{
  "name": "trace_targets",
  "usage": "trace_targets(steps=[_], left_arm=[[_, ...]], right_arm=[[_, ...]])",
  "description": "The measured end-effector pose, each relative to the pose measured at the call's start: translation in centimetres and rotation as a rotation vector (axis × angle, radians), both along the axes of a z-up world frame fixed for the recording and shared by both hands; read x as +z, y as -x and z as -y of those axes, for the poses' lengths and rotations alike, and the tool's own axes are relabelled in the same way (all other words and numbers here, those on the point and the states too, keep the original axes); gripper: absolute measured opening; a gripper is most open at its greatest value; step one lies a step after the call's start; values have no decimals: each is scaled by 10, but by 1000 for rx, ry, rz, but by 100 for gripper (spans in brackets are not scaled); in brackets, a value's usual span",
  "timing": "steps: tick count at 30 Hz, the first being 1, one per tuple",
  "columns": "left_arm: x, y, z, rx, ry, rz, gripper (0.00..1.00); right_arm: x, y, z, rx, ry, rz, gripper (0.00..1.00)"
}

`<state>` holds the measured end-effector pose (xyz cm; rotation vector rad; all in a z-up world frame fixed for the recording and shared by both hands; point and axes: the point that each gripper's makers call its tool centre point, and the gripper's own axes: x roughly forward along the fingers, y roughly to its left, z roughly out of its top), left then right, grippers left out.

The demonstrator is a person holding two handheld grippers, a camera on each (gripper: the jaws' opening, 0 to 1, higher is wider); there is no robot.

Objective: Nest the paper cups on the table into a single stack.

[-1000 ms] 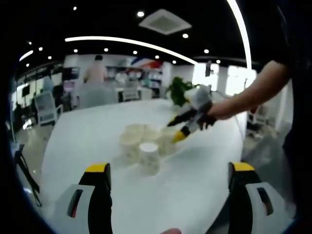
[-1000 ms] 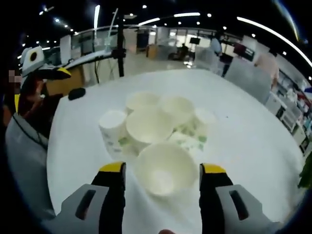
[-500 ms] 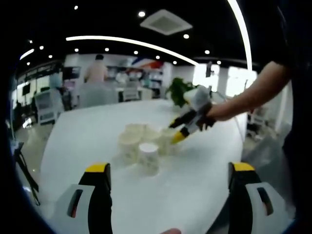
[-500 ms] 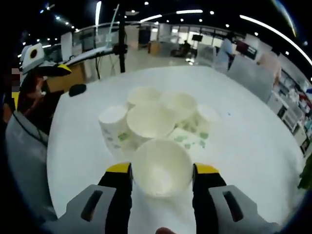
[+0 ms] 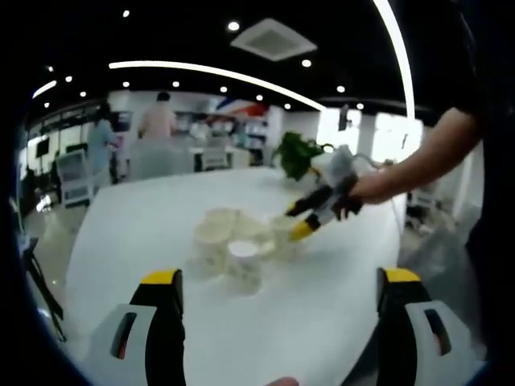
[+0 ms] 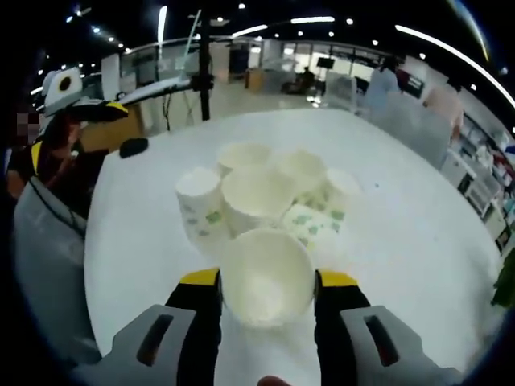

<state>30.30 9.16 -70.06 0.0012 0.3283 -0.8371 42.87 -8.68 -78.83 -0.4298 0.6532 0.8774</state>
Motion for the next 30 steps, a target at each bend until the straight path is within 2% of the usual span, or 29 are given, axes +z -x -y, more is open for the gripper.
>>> trace_targets(steps=[8,17,30], left_arm=[[0,-2,0,-9,-13,4,99],[5,-4,-2,-9,-15,15,99],[6,-8,-3,-5,2,14,98]], right_arm=[[8,5,0,-10,-17,5,42],[24,9,-6,17,-33,35,42],[49,28,-26,80,-54,75,42]])
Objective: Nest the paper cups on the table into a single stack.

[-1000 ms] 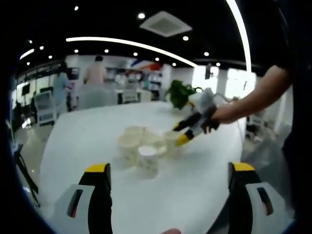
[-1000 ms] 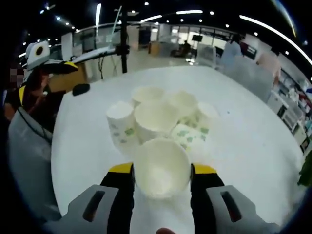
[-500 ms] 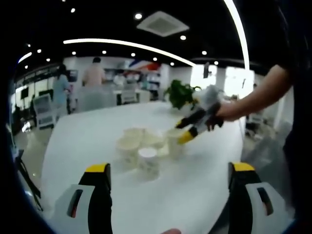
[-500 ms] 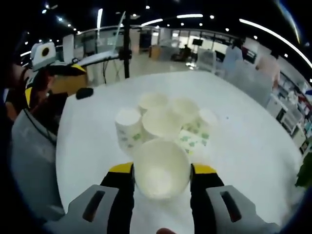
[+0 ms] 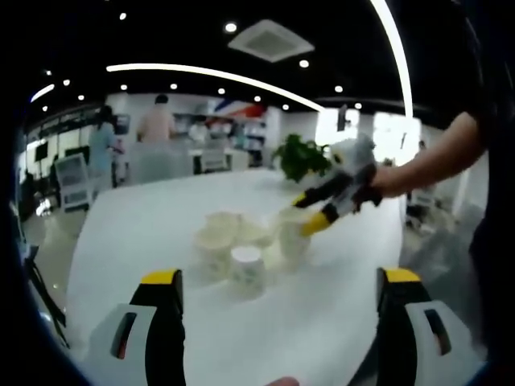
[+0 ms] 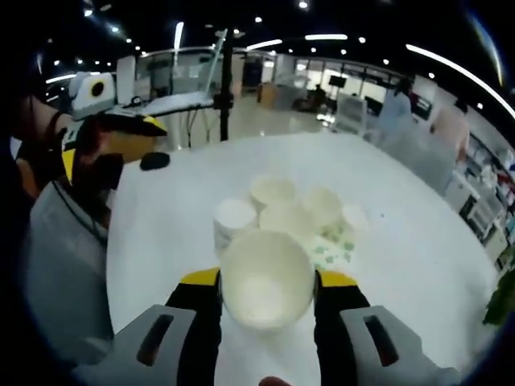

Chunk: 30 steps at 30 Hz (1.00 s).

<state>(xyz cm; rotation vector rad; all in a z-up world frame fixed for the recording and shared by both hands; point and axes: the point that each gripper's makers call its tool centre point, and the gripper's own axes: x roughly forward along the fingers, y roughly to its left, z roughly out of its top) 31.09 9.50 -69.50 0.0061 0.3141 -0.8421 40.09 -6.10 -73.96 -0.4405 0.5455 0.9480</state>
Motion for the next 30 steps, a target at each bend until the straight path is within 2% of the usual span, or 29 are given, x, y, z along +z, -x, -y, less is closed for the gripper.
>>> trace_targets(steps=[15,30], left_arm=[[-1,-1,1,-10,0,0,98],[-3,2,4,-23,-4,-3,98]], right_arm=[[14,33,-12,43,-26,-2,41],[5,59,-27,88,-44,-27,41]])
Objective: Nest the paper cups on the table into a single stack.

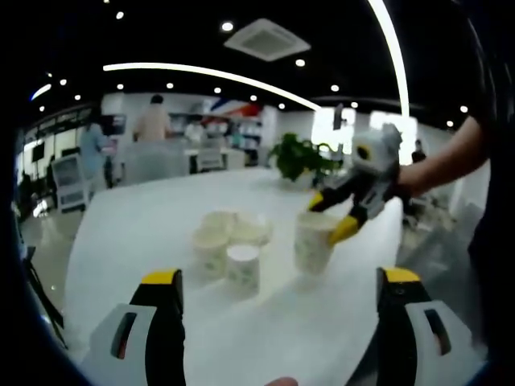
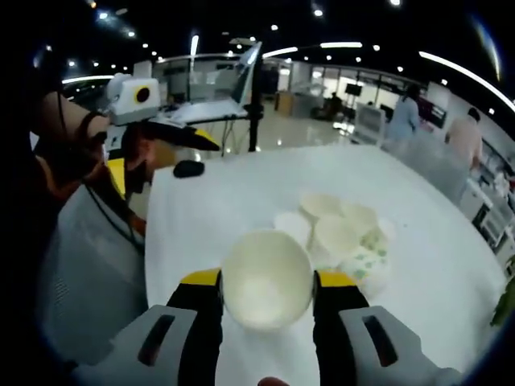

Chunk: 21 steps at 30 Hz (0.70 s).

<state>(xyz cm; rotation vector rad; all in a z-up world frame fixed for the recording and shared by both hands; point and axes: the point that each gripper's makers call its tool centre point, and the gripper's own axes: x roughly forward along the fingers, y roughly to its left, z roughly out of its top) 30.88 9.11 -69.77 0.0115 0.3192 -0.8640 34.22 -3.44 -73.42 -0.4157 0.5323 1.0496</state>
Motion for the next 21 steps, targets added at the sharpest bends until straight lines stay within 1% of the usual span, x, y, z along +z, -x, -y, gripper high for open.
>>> trace_targets(steps=[7,10,12,15,21], left_arm=[[-1,-2,1,-3,1,-4,98],[-2,-3,1,-3,-2,-5,98],[-2,-3,1,-2,0,-8,98],[-4,-3,0,0,-1,-9,98],[-6,-2,-1,2,-6,-17,98]], right_arm=[[-6,9,-5,13,1,-11,40],[-13,15,-7,23,12,-27,40],[-18,19,-7,37,34,-16,40],[-26,26,-8,58,45,-19,40],[-37,26,-8,59,52,-18,40]])
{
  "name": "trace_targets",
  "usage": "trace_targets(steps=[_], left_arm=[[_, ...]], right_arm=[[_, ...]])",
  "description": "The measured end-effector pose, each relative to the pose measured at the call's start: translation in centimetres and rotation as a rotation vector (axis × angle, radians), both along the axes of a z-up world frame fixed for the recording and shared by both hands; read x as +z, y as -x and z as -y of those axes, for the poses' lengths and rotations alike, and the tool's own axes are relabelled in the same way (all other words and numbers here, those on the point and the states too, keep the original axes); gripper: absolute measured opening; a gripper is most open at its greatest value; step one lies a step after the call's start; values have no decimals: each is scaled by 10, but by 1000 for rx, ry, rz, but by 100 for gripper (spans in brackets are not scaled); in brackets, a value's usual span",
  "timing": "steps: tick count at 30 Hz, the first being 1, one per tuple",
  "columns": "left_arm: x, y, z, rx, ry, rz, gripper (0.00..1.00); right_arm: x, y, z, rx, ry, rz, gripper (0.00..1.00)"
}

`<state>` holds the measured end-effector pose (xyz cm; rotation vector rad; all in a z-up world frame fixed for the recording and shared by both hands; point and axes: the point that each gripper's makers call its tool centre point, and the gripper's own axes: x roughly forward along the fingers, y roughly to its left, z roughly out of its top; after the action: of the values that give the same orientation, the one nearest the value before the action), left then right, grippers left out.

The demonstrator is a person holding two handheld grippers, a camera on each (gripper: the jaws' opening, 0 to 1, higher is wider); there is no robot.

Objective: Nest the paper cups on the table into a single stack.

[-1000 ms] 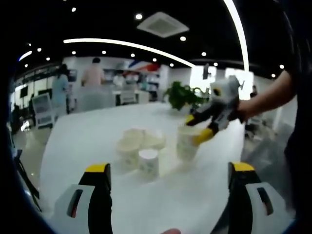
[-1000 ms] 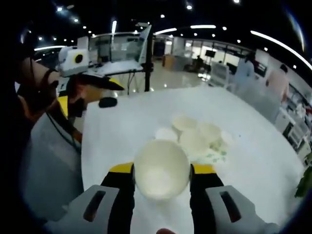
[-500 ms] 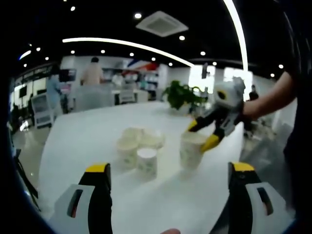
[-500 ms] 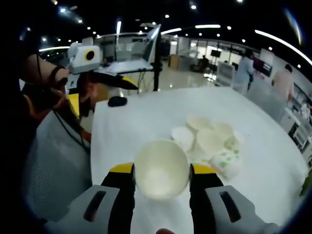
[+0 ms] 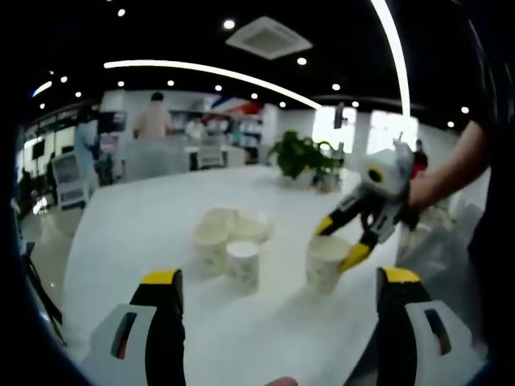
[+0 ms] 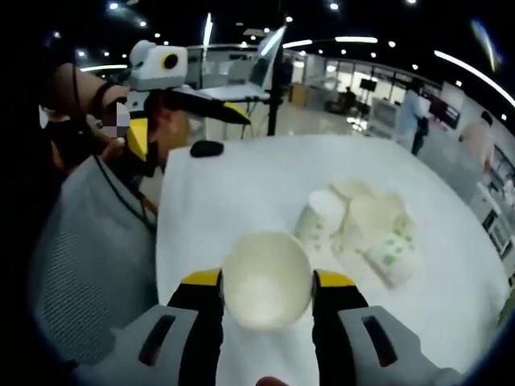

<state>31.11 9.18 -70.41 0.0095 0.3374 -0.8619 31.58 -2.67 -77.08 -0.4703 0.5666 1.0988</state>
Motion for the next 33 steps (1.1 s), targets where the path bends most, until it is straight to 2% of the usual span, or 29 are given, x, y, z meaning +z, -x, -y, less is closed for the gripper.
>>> trace_targets(steps=[8,14,24,33], left_arm=[[-1,2,1,-1,-1,-5,98],[-2,3,0,0,-2,-7,98],[0,3,1,0,3,-5,98],[-1,1,2,-7,-3,-3,98]], right_arm=[[-10,1,-4,2,-2,-2,40],[-14,9,-5,14,22,8,41],[-22,23,-4,18,29,-13,45],[-25,20,-2,7,41,-10,50]])
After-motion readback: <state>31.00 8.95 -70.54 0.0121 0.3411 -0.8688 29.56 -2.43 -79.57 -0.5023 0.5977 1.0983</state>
